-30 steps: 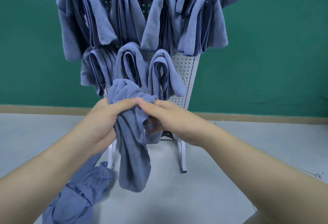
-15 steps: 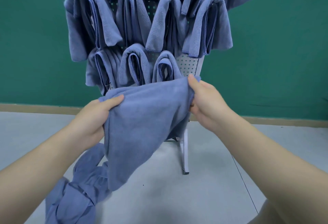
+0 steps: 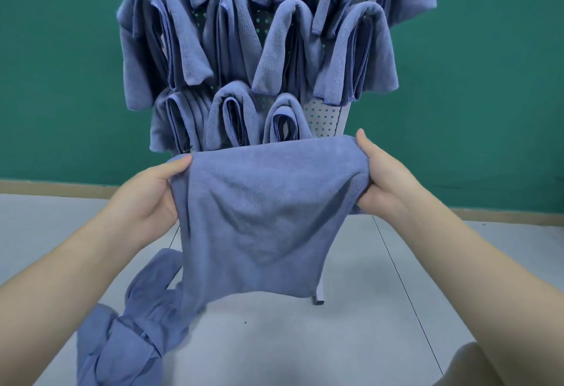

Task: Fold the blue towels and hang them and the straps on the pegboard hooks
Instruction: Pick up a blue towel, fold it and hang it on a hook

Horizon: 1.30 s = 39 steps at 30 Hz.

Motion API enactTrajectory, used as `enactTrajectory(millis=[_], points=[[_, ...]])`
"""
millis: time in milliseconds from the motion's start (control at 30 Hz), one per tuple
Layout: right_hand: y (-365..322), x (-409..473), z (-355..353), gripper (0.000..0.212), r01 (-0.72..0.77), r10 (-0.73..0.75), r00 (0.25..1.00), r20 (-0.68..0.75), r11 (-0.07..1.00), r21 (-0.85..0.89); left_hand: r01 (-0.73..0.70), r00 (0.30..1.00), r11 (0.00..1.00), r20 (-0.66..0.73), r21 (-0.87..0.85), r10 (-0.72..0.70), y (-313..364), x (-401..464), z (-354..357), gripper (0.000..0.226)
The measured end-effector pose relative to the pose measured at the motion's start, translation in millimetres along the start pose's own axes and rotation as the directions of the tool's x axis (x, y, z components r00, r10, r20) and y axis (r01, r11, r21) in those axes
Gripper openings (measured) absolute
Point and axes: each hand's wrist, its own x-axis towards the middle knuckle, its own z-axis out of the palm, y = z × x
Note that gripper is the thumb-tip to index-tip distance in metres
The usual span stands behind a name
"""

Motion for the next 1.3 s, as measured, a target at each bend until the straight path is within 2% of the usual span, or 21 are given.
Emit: enactTrajectory(millis=[67, 200, 300, 367, 433, 500, 533, 600, 667, 733, 833, 900, 1000, 1133, 1300], points=[[0.1, -4.0, -2.5, 0.041, -0.033, 0.044, 0.991, 0.129, 0.996, -0.081, -0.017, 1.0, 1.0, 0.004, -0.003, 0.017, 0.8, -0.2, -1.3, 0.033], [3.1, -4.7, -4.7, 0.04, 0.037, 0.023, 0.957, 0.29, 0.979, -0.2, -0.069, 0.997, 0.997, -0.03, 0.037, 0.07, 1.5, 1.5, -5.3, 0.031], [8.1, 1.5, -7.8, 0.032, 0.14, -0.024, 0.958, 0.284, 0.907, -0.397, -0.135, 0.985, 0.983, -0.092, 0.126, 0.147, 0.3, 4.2, -13.1, 0.03], [13.8, 6.9, -11.3, 0.031, 0.22, -0.086, 0.965, 0.248, 0.779, -0.587, -0.162, 0.97, 0.961, -0.145, 0.222, 0.197, -1.3, 2.6, -15.9, 0.024], [19.0, 10.1, -13.4, 0.045, 0.266, -0.157, 0.964, 0.217, 0.651, -0.711, -0.177, 0.953, 0.937, -0.184, 0.302, 0.239, -2.2, 0.4, -16.5, 0.022], [22.2, 21.9, -21.0, 0.074, 0.275, -0.222, 0.959, 0.174, 0.598, -0.753, -0.203, 0.938, 0.919, -0.203, 0.338, 0.282, -3.0, -0.5, -17.5, 0.029], [22.1, 24.4, -22.1, 0.077, 0.272, -0.251, 0.957, 0.146, 0.598, -0.754, -0.219, 0.93, 0.913, -0.21, 0.345, 0.303, -3.1, -1.0, -17.7, 0.031], [18.2, 22.5, -19.5, 0.07, 0.263, -0.285, 0.954, 0.096, 0.635, -0.726, -0.233, 0.923, 0.911, -0.217, 0.341, 0.317, -3.1, -2.7, -18.0, 0.028], [14.5, 19.1, -15.8, 0.055, 0.219, -0.263, 0.964, 0.025, 0.742, -0.633, -0.205, 0.939, 0.927, -0.206, 0.313, 0.277, -3.5, -6.3, -17.6, 0.025], [12.3, 19.0, -13.9, 0.047, 0.148, -0.181, 0.983, -0.028, 0.875, -0.462, -0.163, 0.958, 0.948, -0.187, 0.272, 0.219, -5.6, -9.2, -16.7, 0.027], [8.0, 13.6, -11.0, 0.038, 0.056, -0.056, 0.998, 0.004, 0.982, -0.183, -0.13, 0.982, 0.972, -0.107, 0.195, 0.153, -7.5, -13.7, -14.0, 0.027], [5.6, 8.8, -10.5, 0.031, -0.002, 0.012, 0.996, 0.085, 0.994, -0.114, -0.162, 0.986, 0.976, -0.008, 0.145, 0.165, -7.7, -16.1, -10.9, 0.028], [4.6, 7.0, -11.9, 0.021, 0.002, 0.021, 0.985, 0.171, 0.991, -0.134, -0.181, 0.983, 0.972, 0.059, 0.147, 0.174, -8.7, -16.6, -6.2, 0.03], [8.6, 9.0, -12.3, 0.026, 0.115, -0.063, 0.973, 0.221, 0.965, -0.234, -0.116, 0.993, 0.974, 0.027, 0.194, 0.113, -13.6, -13.7, -3.0, 0.027], [6.0, 8.2, -14.7, 0.025, 0.217, -0.199, 0.976, 0.087, 0.915, -0.34, -0.113, 0.985, 0.974, -0.107, 0.195, 0.135, -14.0, -7.7, -4.8, 0.028]])
